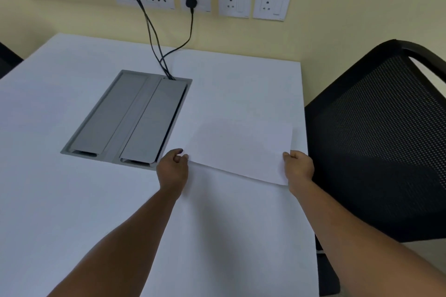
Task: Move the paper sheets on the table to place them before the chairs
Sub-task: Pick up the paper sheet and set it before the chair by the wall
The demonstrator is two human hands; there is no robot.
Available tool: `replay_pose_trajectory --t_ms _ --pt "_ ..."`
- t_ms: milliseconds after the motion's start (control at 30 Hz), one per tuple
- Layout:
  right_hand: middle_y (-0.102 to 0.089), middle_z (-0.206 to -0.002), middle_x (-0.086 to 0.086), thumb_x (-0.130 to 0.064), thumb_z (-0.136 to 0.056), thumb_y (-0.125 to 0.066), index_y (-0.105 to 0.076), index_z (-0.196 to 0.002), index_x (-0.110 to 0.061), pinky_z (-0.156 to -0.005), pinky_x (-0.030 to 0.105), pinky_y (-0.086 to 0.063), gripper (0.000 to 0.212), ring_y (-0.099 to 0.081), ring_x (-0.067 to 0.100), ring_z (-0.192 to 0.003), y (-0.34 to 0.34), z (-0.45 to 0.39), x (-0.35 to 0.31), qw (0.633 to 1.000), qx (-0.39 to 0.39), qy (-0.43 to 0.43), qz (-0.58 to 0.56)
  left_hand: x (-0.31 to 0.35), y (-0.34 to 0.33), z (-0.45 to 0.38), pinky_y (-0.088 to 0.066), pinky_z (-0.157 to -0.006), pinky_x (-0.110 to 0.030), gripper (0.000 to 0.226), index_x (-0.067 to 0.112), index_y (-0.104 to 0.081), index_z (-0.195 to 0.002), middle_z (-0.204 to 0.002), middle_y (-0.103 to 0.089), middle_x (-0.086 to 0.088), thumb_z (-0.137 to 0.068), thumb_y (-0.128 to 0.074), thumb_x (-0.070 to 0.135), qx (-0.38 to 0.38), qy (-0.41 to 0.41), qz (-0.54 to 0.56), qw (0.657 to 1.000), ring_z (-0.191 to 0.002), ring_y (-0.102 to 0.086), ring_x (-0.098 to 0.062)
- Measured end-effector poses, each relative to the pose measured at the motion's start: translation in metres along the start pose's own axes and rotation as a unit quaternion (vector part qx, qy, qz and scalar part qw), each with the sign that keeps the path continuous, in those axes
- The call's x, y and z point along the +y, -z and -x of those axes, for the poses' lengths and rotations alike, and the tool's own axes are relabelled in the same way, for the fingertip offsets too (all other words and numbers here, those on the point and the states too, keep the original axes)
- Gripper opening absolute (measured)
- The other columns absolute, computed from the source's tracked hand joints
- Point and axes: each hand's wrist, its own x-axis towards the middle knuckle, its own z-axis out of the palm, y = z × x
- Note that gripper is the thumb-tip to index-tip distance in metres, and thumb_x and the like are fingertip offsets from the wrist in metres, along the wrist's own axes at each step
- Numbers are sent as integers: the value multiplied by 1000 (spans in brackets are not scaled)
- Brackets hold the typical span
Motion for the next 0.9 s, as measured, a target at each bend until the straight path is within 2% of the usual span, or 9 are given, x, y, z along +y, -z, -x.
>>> replay_pose_trajectory --t_ms 33,100,200,300,400,567,833,900 --pt "-49 -78 2 -16 -92 -63 -61 -95 9 -91 42 -52 25 -46 18 -78 0 -4 3 1000 9 1 1 -2 -4 -1 -45 -93 -27 31 12 -65 -121 -100 -70 -4 -92 -60 20 -2 0 -12 1000 -102 -63 -21" --pt "-54 -76 -2 -15 -91 -64 -65 -86 -1 -82 37 -54 15 -51 17 -76 0 -8 8 1000 17 -2 4 -5 -10 -3 -45 -98 -30 32 13 -65 -122 -106 -71 -5 -92 -59 21 1 2 -31 1000 -106 -63 -22" --pt "-61 -79 0 -17 -89 -67 -64 -80 -12 -73 35 -55 11 -57 20 -75 4 -12 12 999 22 3 37 -11 -17 -4 -44 -96 -29 32 14 -65 -122 -106 -72 -5 -91 -60 23 2 13 -39 999 -106 -63 -22" --pt "-63 -81 -1 -18 -88 -68 -64 -84 -15 -68 31 -51 7 -62 21 -78 5 -15 12 997 29 17 70 -14 -22 -5 -41 -94 -27 33 14 -65 -122 -110 -72 -4 -91 -60 24 3 7 -60 998 -107 -62 -21" --pt "-65 -92 0 -19 -88 -68 -65 -94 -15 -71 30 -49 7 -62 21 -84 4 -17 12 994 36 30 99 -13 -24 -6 -43 -100 -32 34 13 -65 -123 -115 -71 -5 -91 -60 25 7 -8 -89 996 -111 -63 -24" --pt "-67 -106 6 -22 -90 -68 -64 -114 -14 -73 32 -53 25 -64 24 -91 4 -22 11 985 39 50 160 -14 -24 -3 -46 -94 -33 33 13 -66 -121 -96 -72 -3 -90 -60 24 -2 -22 -123 992 -99 -65 -24" --pt "-66 -115 10 -25 -91 -67 -63 -116 -15 -76 36 -55 27 -66 29 -95 4 -29 7 973 44 72 214 -17 -26 0 -39 -79 -24 30 13 -66 -119 -77 -62 8 -91 -61 22 -13 -46 -154 987 -80 -56 -14" --pt "-66 -116 10 -26 -91 -67 -62 -116 -16 -76 35 -54 28 -65 29 -97 4 -28 7 973 47 74 214 -17 -27 -1 -40 -78 -24 31 12 -66 -120 -80 -62 6 -91 -62 21 -15 -43 -155 987 -80 -56 -15"
